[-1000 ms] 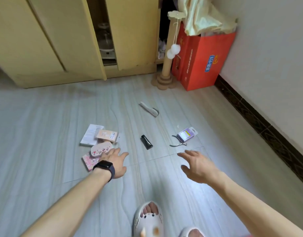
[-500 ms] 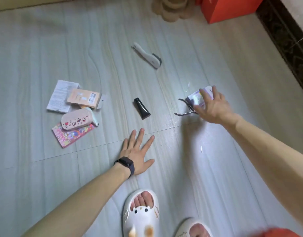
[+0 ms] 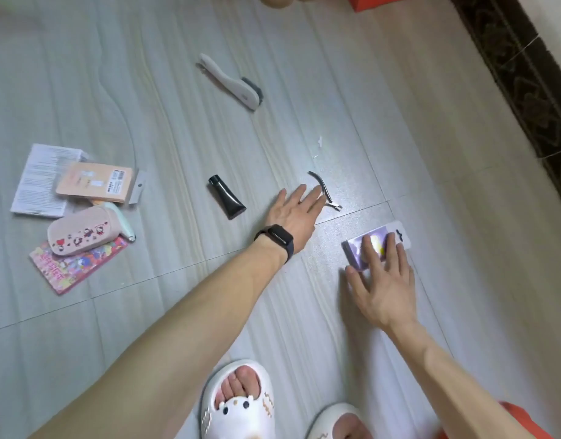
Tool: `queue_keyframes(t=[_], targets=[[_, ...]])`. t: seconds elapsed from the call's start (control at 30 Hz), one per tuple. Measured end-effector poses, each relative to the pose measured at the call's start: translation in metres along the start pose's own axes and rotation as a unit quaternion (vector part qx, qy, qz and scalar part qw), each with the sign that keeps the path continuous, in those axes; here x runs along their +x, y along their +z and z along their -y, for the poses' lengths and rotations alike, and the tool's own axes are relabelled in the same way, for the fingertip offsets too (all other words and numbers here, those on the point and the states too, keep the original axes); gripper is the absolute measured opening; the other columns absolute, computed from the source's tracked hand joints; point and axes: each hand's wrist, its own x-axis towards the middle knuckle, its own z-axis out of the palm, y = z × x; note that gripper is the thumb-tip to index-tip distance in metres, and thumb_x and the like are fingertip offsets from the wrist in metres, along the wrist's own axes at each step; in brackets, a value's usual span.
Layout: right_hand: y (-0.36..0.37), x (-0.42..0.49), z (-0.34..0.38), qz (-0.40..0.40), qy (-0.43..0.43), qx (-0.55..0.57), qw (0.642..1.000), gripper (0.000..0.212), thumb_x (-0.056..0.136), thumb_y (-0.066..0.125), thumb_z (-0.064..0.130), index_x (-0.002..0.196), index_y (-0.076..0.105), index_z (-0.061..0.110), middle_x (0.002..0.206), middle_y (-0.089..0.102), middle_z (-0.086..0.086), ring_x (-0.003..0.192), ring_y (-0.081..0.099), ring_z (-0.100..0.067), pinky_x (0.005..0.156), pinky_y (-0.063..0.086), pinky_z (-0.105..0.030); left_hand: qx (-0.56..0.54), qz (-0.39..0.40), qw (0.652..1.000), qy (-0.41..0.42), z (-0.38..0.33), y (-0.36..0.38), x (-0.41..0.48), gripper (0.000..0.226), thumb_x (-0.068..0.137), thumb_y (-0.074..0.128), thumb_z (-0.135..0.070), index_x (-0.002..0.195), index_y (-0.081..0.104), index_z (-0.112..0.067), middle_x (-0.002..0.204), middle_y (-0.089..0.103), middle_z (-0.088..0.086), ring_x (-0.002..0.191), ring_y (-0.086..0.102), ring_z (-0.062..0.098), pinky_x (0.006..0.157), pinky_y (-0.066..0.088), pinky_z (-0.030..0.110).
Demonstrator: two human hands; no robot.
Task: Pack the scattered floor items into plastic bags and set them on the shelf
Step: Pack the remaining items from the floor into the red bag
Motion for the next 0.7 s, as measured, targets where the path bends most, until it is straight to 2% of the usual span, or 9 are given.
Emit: queue_keyframes(t=[0.07, 0.17, 0.27, 0.3, 0.37, 0.47, 0.53, 0.6, 0.7], targets=[[0.011, -0.037, -0.004, -0.026, 0.003, 0.006, 1.0, 0.059, 0.09, 0.049, 0.06, 0.142, 0.045, 0.033, 0.16, 0.026, -0.014, 0.145, 0.027, -0.034, 0.113, 0.032, -0.048, 0.015, -0.018, 1.0, -0.012, -0.007, -0.003, 0.004, 0.046, 0.099, 0.034, -0.011, 0.146, 0.033, -0.014, 0.149, 0.036, 0.005, 0.135, 0.034, 0.027, 0.102, 0.034, 0.04], [0.023, -0.074, -0.006, -0.046, 0.028, 0.027, 0.998, 0.043, 0.083, 0.069, 0.05, 0.12, 0.061, 0.031, 0.146, 0.044, -0.016, 0.124, 0.048, -0.038, 0.097, 0.047, -0.045, 0.022, -0.075, 0.997, 0.011, -0.013, 0.005, -0.025, 0.058, 0.08, 0.013, 0.002, 0.116, 0.057, -0.01, 0.107, 0.057, 0.009, 0.099, 0.055, 0.03, 0.074, 0.046, 0.037], [0.024, -0.094, 0.0, -0.023, 0.051, 0.015, 0.998, 0.044, 0.08, 0.072, 0.049, 0.118, 0.059, 0.031, 0.142, 0.046, -0.017, 0.114, 0.051, -0.041, 0.088, 0.051, -0.044, 0.024, -0.059, 0.998, -0.017, -0.012, 0.02, -0.077, 0.037, 0.07, 0.032, 0.002, 0.083, 0.064, -0.011, 0.071, 0.055, 0.006, 0.065, 0.057, 0.026, 0.049, 0.045, 0.031], [0.02, -0.096, 0.003, -0.007, 0.062, 0.016, 0.998, 0.044, 0.081, 0.07, 0.05, 0.118, 0.056, 0.033, 0.143, 0.045, -0.015, 0.114, 0.049, -0.04, 0.085, 0.051, -0.042, 0.018, -0.055, 0.998, -0.024, -0.01, 0.027, -0.093, 0.028, 0.064, 0.043, 0.003, 0.078, 0.063, -0.011, 0.068, 0.054, 0.006, 0.061, 0.057, 0.026, 0.048, 0.045, 0.032], [0.003, -0.099, 0.008, 0.048, 0.089, 0.05, 0.994, 0.043, 0.08, 0.064, 0.05, 0.118, 0.049, 0.038, 0.14, 0.043, -0.007, 0.116, 0.044, -0.034, 0.08, 0.048, -0.037, -0.005, -0.034, 0.999, -0.033, -0.005, 0.033, -0.127, 0.03, 0.056, 0.057, 0.006, 0.078, 0.061, -0.013, 0.069, 0.054, 0.004, 0.062, 0.059, 0.026, 0.05, 0.047, 0.035], [-0.033, -0.097, 0.012, 0.123, 0.145, 0.186, 0.964, 0.06, 0.066, 0.062, 0.056, 0.122, 0.044, 0.043, 0.126, 0.048, 0.0, 0.11, 0.051, -0.026, 0.083, 0.049, -0.035, -0.096, -0.004, 0.99, -0.108, 0.0, 0.028, -0.175, 0.022, 0.082, 0.059, -0.004, 0.101, 0.059, -0.016, 0.094, 0.059, 0.001, 0.091, 0.061, 0.025, 0.07, 0.049, 0.036], [-0.06, -0.107, 0.011, 0.112, 0.161, 0.276, 0.941, 0.075, 0.056, 0.064, 0.06, 0.125, 0.043, 0.042, 0.119, 0.052, 0.002, 0.1, 0.057, -0.019, 0.08, 0.051, -0.033, -0.133, -0.013, 0.981, -0.14, -0.001, 0.014, -0.197, 0.018, 0.099, 0.042, -0.019, 0.113, 0.052, -0.019, 0.11, 0.056, -0.004, 0.107, 0.053, 0.019, 0.083, 0.044, 0.031], [-0.092, -0.132, 0.008, 0.081, 0.149, 0.33, 0.929, 0.073, 0.058, 0.069, 0.054, 0.126, 0.044, 0.041, 0.119, 0.053, 0.004, 0.098, 0.058, -0.011, 0.073, 0.046, -0.026, -0.149, -0.026, 0.978, -0.146, -0.008, -0.008, -0.21, 0.021, 0.103, 0.035, -0.027, 0.117, 0.049, -0.021, 0.115, 0.055, -0.005, 0.111, 0.05, 0.017, 0.084, 0.041, 0.028], [-0.13, -0.182, -0.003, 0.011, 0.128, 0.396, 0.909, 0.069, 0.065, 0.078, 0.04, 0.127, 0.048, 0.039, 0.12, 0.055, 0.011, 0.109, 0.057, -0.009, 0.082, 0.043, -0.027, -0.198, -0.053, 0.969, -0.139, -0.024, -0.055, -0.213, 0.019, 0.102, 0.038, -0.027, 0.115, 0.05, -0.019, 0.117, 0.056, -0.001, 0.11, 0.052, 0.02, 0.084, 0.042, 0.031]])
